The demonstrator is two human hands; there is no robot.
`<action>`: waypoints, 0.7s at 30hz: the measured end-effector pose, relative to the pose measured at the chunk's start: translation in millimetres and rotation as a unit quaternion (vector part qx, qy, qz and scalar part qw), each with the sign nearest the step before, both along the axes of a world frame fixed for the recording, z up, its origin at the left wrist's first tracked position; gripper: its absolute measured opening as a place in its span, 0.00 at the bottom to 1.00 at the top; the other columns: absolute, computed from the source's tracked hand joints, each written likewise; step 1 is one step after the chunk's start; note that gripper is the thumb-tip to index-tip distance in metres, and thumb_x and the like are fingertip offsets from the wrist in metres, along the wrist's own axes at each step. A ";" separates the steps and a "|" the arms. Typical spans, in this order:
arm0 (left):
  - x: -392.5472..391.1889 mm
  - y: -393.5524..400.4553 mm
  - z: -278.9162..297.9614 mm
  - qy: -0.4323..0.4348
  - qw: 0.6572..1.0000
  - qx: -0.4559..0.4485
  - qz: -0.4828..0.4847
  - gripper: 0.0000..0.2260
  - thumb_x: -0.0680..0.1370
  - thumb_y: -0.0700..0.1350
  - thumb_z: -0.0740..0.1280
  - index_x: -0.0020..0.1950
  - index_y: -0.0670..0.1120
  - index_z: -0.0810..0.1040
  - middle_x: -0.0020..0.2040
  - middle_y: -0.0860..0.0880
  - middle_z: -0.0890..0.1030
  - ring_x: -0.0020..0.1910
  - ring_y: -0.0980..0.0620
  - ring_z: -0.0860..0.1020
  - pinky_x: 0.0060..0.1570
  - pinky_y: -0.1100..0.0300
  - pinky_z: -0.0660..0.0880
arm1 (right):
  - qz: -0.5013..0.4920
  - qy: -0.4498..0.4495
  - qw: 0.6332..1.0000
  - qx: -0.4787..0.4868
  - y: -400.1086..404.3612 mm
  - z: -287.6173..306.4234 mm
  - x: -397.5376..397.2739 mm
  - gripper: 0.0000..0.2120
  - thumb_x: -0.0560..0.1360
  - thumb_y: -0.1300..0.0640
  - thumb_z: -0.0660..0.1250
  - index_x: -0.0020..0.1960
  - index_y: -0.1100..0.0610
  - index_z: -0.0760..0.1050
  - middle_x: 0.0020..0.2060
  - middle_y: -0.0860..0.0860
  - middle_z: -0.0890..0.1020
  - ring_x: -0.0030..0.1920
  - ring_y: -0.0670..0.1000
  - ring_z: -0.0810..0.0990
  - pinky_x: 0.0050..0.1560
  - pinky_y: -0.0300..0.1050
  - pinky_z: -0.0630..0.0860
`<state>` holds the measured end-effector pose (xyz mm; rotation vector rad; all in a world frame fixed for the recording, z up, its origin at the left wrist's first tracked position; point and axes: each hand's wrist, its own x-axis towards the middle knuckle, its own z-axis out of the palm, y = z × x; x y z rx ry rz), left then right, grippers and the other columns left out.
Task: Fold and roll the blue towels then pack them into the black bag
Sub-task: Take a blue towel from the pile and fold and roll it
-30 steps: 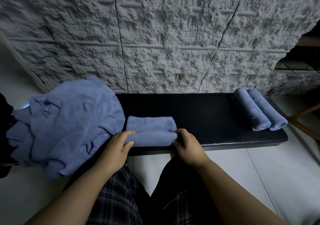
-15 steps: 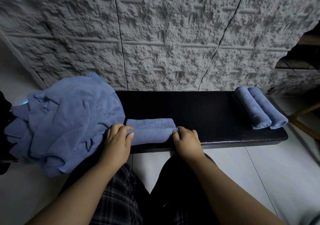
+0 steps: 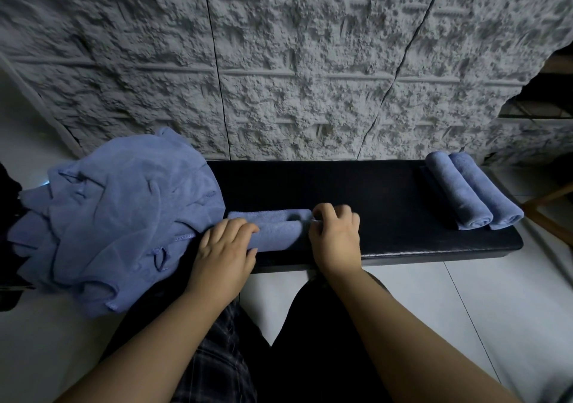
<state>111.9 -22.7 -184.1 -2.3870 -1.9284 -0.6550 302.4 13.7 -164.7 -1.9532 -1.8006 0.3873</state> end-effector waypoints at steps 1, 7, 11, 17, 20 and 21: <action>0.3 0.0 -1.1 0.008 1.000 0.002 0.005 0.18 0.67 0.45 0.74 0.54 0.48 0.76 0.51 0.52 0.77 0.52 0.51 0.71 0.55 0.58 0.62 | 0.039 -0.007 0.998 0.051 -0.6 -2.3 -0.4 0.09 0.76 0.60 0.59 0.52 0.59 0.76 0.49 0.57 0.74 0.49 0.58 0.70 0.45 0.55 0.73; 0.8 8.5 -7.3 0.010 1.000 0.011 0.024 0.16 0.70 0.43 0.72 0.55 0.48 0.75 0.51 0.52 0.77 0.53 0.51 0.70 0.56 0.57 0.66 | 0.162 -0.036 0.976 0.138 -9.2 -14.2 2.9 0.10 0.71 0.56 0.63 0.50 0.59 0.77 0.47 0.53 0.78 0.48 0.55 0.73 0.46 0.47 0.74; 2.8 15.8 -5.0 -0.010 0.999 -0.022 0.030 0.14 0.69 0.40 0.73 0.54 0.47 0.77 0.51 0.51 0.77 0.53 0.48 0.73 0.52 0.52 0.73 | 0.178 -0.077 0.977 0.088 -6.2 -19.5 3.4 0.20 0.64 0.61 0.74 0.54 0.59 0.75 0.52 0.53 0.78 0.53 0.56 0.74 0.47 0.47 0.75; 4.9 34.1 1.8 -0.006 0.998 -0.062 0.016 0.15 0.72 0.36 0.70 0.58 0.44 0.78 0.49 0.47 0.79 0.49 0.44 0.77 0.45 0.53 0.74 | 0.175 -0.107 0.978 0.021 10.0 -15.6 2.1 0.20 0.71 0.65 0.66 0.63 0.58 0.72 0.59 0.54 0.76 0.60 0.57 0.73 0.53 0.49 0.73; 3.6 33.6 5.7 0.013 0.994 -0.111 -0.020 0.23 0.78 0.41 0.64 0.72 0.48 0.66 0.56 0.47 0.77 0.56 0.46 0.73 0.53 0.54 0.71 | 0.192 -0.109 0.975 -0.013 17.1 -7.3 5.8 0.20 0.75 0.63 0.61 0.66 0.55 0.69 0.59 0.53 0.76 0.59 0.56 0.71 0.57 0.47 0.70; 2.6 31.1 7.1 0.019 0.991 -0.125 -0.034 0.24 0.78 0.46 0.63 0.74 0.49 0.63 0.58 0.48 0.75 0.58 0.46 0.72 0.55 0.54 0.71 | 0.201 -0.114 0.973 -0.026 17.9 -4.2 8.4 0.20 0.75 0.62 0.61 0.67 0.54 0.68 0.59 0.53 0.76 0.58 0.56 0.71 0.57 0.47 0.69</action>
